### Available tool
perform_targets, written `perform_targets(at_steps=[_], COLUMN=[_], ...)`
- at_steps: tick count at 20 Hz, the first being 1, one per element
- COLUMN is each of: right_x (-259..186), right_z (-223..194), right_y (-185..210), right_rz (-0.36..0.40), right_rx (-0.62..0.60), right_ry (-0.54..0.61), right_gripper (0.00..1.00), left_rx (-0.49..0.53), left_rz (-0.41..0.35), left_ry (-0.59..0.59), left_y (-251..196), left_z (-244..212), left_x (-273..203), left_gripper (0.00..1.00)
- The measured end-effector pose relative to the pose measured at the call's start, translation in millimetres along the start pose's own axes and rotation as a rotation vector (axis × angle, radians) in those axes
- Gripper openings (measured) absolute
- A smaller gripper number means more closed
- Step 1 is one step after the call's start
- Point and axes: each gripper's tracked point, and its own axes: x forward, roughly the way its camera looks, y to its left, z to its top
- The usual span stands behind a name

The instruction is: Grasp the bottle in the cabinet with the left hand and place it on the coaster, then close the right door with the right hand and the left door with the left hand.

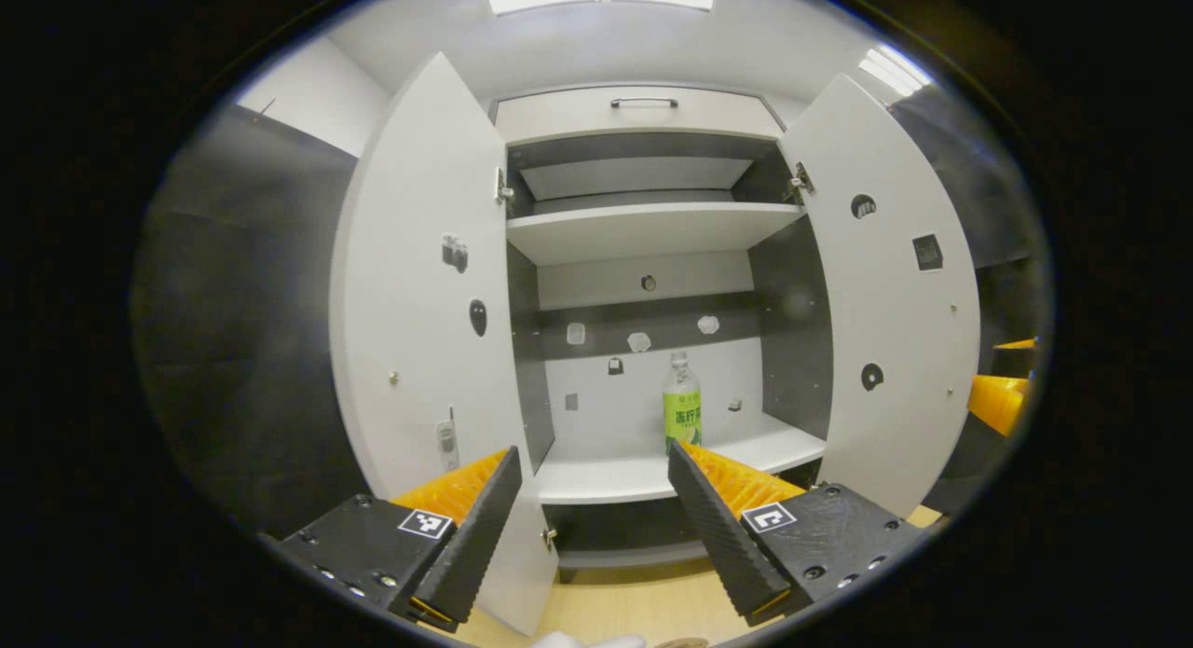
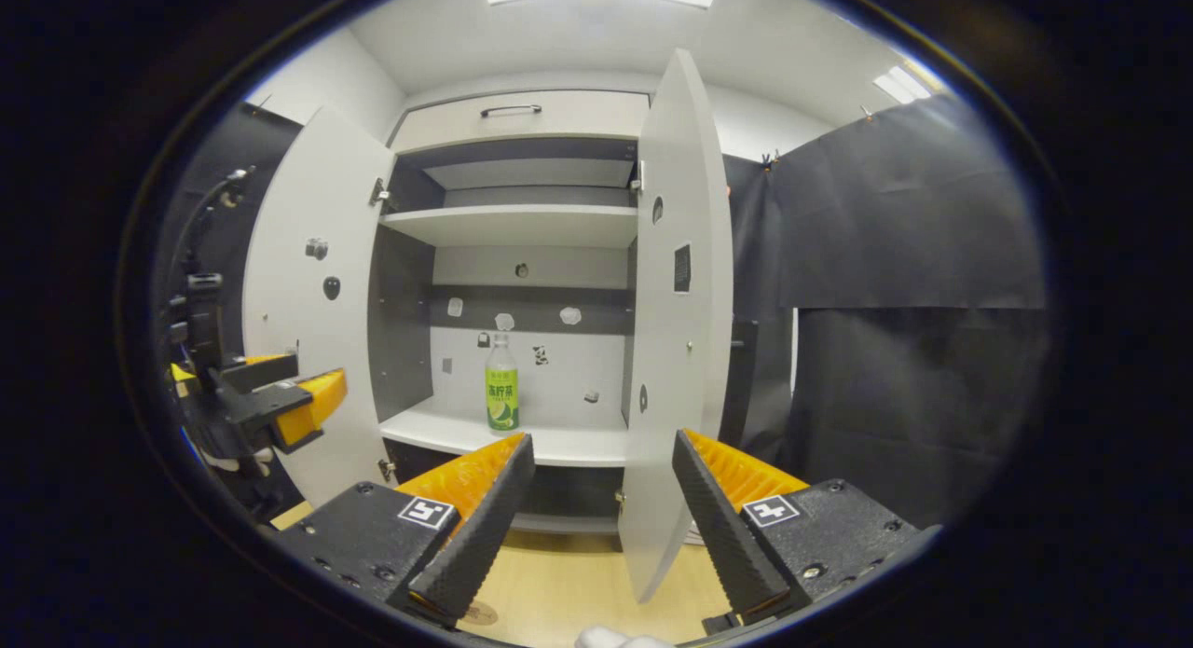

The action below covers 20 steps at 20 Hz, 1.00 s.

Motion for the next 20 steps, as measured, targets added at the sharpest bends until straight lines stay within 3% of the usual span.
perform_targets(at_steps=[9, 16, 20], right_x=[3, 12, 18], right_z=[16, 13, 12], right_y=[-3, -9, -11], right_rz=[-0.030, -0.074, -0.089], right_rx=[0.007, -0.017, -0.032], right_ry=[-0.012, 0.015, 0.025], right_gripper=[0.98, 0.98, 0.98], left_rx=[-0.030, -0.050, -0.042], left_rz=[-0.072, -0.067, -0.051], left_ry=[-0.047, 0.012, 0.045], left_y=[-62, -96, -105], left_z=[18, -22, -45], left_x=[129, 235, 272], left_gripper=[0.97, 0.97, 0.97])
